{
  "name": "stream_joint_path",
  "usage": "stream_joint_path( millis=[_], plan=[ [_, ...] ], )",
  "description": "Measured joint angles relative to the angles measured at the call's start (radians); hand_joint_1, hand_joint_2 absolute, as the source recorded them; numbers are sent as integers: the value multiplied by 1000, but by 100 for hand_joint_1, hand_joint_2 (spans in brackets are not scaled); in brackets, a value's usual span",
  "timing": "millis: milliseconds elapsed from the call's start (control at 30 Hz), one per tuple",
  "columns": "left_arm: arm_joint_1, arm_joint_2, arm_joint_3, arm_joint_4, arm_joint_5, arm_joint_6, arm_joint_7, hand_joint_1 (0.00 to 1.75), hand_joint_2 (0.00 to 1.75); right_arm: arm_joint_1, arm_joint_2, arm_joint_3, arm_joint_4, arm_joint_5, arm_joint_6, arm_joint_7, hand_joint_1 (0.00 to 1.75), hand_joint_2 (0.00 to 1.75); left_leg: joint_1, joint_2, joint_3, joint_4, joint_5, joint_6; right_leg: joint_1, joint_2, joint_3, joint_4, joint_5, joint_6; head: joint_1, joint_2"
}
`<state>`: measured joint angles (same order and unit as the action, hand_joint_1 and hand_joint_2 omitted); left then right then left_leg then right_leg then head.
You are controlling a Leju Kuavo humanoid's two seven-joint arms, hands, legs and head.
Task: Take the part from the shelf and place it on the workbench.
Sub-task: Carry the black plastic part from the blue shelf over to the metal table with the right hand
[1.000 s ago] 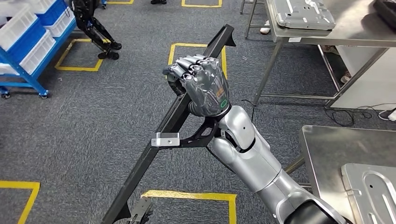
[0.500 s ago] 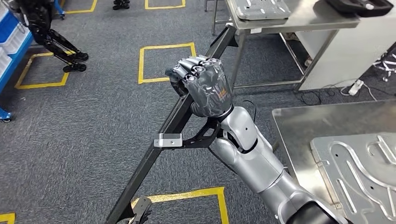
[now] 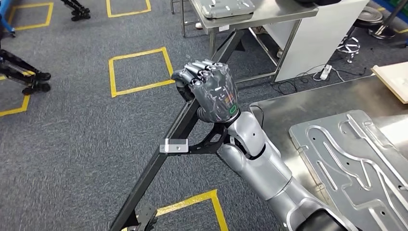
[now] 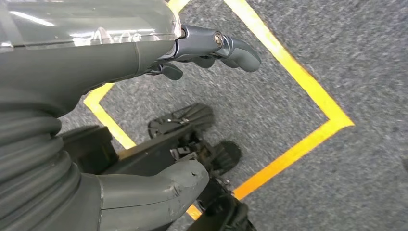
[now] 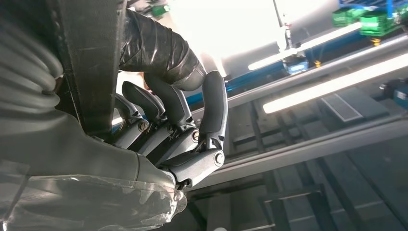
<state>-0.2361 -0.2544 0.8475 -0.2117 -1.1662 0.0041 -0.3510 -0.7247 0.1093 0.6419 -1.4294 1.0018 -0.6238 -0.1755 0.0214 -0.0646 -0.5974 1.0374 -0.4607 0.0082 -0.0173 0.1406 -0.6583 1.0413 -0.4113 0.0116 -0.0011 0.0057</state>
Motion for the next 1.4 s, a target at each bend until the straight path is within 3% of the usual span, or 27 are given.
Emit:
stream_joint_path(
  millis=[33, 67, 100, 167, 233, 267, 300, 367, 433, 533, 600, 667, 700, 733, 767, 833, 900, 967, 1033, 1067, 1100, 1167, 1200, 1267, 1300, 1333, 1400],
  plan=[
    [-1, -1, 0, 0, 0, -1, 0, 0, 175, 1, -1, -1, 0, 0, -1, 1, 175, 175, 1, 12, 1, -5, 4, 5, 0, -3, -2, 0, 0, 6, 0, 0],
    [-2, -2, 0, 0, 0, -1, -1, 0, 175, 2, -3, -3, 0, 0, -2, 1, 175, 175, 2, 25, 2, -10, 8, 12, 2, -21, -9, 10, -8, 10, 1, 0],
    [-4, -3, 0, 0, 0, -2, -1, 0, 175, 2, -4, -5, 0, 1, -2, 2, 175, 175, 4, 37, 3, -15, 12, 19, 5, -50, -22, 40, -27, 13, 2, 0],
    [-2, -4, 0, 0, 0, -2, -2, 0, 175, 3, -5, -6, 0, 1, -3, 3, 175, 175, 1, 64, 3, -17, 13, 26, 6, -111, -73, 152, -90, 17, 4, 0],
    [2, -2, 0, 0, 0, -2, -2, 0, 175, 7, -7, -7, 0, 1, -3, 3, 175, 175, -2, 93, 2, -17, 12, 28, 2, -132, -117, 249, -126, 20, 4, 0],
    [3, -2, 0, 0, 0, -2, -2, 0, 175, 9, -8, -7, 1, 1, -3, 3, 175, 175, -2, 107, 2, -16, 11, 27, 1, -137, -117, 253, -119, 21, 4, 0],
    [2, -2, 0, 0, 0, -2, -2, 0, 175, 10, -9, -8, 2, 1, -3, 3, 175, 175, -2, 119, 3, -15, 9, 26, 1, -143, -96, 218, -95, 21, 4, 0],
    [1, -2, 0, 0, 0, -3, -3, 0, 175, 9, -10, -9, 2, 1, -4, 3, 175, 175, -4, 141, 6, -13, 4, 20, 6, -177, -22, 88, -41, 16, 4, 0],
    [1, -2, 0, 0, 0, -3, -3, 0, 175, 8, -10, -10, 2, 2, -4, 3, 175, 175, -10, 160, 9, -11, -1, 11, 15, -203, 20, 5, -19, 6, 4, 0],
    [-1, -2, 0, 0, 0, -4, -3, 0, 175, 8, -11, -15, 2, 2, -4, 4, 175, 175, -11, 182, 16, -11, -8, -5, 17, -178, 21, -6, -19, -10, 4, 0],
    [-4, -3, 0, 0, 0, -4, -4, 0, 175, 7, -11, -17, 2, 2, -5, 4, 175, 175, -7, 151, 6, 23, -37, -14, 10, -157, 24, -13, -14, -22, 4, 0],
    [-3, -2, 0, 0, 0, -4, -4, 0, 175, 7, -10, -18, 3, 2, -6, 4, 175, 175, -4, 97, -41, 132, -96, -19, 6, -135, 26, -16, -11, -30, 4, 0],
    [-1, -2, 0, 0, 0, -4, -5, 0, 175, 8, -10, -18, 4, 3, -6, 4, 175, 175, -3, 83, -73, 198, -123, -20, 6, -122, 26, -15, -10, -32, 3, 0],
    [2, -2, 0, 0, 0, -5, -5, 0, 175, 10, -10, -18, 6, 3, -6, 4, 175, 175, -3, 77, -98, 246, -135, -21, 7, -108, 26, -15, -10, -32, 3, 0],
    [3, -1, 0, 0, -1, -5, -5, 0, 175, 12, -10, -18, 8, 3, -6, 4, 175, 175, -3, 73, -109, 263, -129, -21, 7, -93, 26, -13, -11, -32, 3, 0],
    [3, -1, 0, 0, -2, -5, -5, 0, 175, 12, -10, -18, 12, 3, -6, 4, 175, 175, -3, 64, -82, 188, -65, -17, 7, -63, 27, -9, -11, -32, 3, 0],
    [2, 0, 0, 0, -3, -6, -5, 0, 175, 11, -9, -18, 13, 3, -6, 4, 175, 175, 0, 20, -29, 61, -7, -9, 7, -37, 23, -3, -12, -27, 4, 0],
    [1, 0, 0, 0, -3, -8, -5, 0, 175, 10, -9, -19, 15, 3, -6, 4, 175, 175, 1, -12, -6, 5, 5, -3, 3, -15, 14, 0, -9, -16, 4, 0],
    [0, -1, 0, 0, -3, -9, -5, 0, 175, 10, -9, -22, 16, 3, -6, 4, 175, 175, 0, 2, -4, -2, 8, 3, -1, 4, 6, -3, -3, -1, 3, 0],
    [-2, -1, 0, 0, -3, -9, -5, 0, 175, 10, -10, -24, 17, 2, -6, 4, 175, 175, 2, 13, -2, -7, 11, 8, 1, -5, 4, -1, -5, 5, 4, 0],
    [-5, -2, -1, 0, -3, -9, -5, 0, 175, 7, -10, -26, 17, 2, -6, 4, 175, 175, 3, 26, 0, -13, 15, 15, 4, -30, -4, 14, -16, 10, 5, 0],
    [-7, -3, -1, 0, -3, -9, -6, 0, 175, 2, -10, -28, 17, 2, -6, 4, 175, 175, 3, 52, 2, -21, 19, 27, 6, -98, -46, 102, -68, 18, 8, 0],
    [-5, -2, -1, 0, -3, -9, -6, 0, 175, 1, -10, -29, 19, 2, -6, 3, 175, 175, 1, 66, 2, -21, 18, 30, 4, -119, -77, 166, -99, 21, 9, 0],
    [-2, -1, -1, 0, -3, -9, -5, 0, 175, 1, -10, -29, 23, 1, -6, 3, 175, 175, 0, 95, 2, -21, 16, 31, -1, -132, -117, 250, -125, 27, 9, 0],
    [-2, 0, -1, 0, -3, -10, -5, 0, 175, 1, -10, -29, 25, 1, -6, 3, 175, 175, 0, 109, 2, -20, 15, 30, -4, -137, -113, 247, -113, 29, 10, 0],
    [-3, 0, -1, 0, -3, -10, -5, 0, 175, 1, -10, -29, 27, 1, -6, 3, 175, 175, 0, 121, 3, -19, 13, 28, -5, -145, -90, 206, -86, 30, 10, 0],
    [-6, 0, -2, 0, -3, -11, -5, 0, 175, -2, -10, -30, 28, 1, -6, 2, 175, 175, -3, 143, 5, -15, 7, 20, 0, -190, -18, 77, -32, 25, 10, 0]
  ],
)
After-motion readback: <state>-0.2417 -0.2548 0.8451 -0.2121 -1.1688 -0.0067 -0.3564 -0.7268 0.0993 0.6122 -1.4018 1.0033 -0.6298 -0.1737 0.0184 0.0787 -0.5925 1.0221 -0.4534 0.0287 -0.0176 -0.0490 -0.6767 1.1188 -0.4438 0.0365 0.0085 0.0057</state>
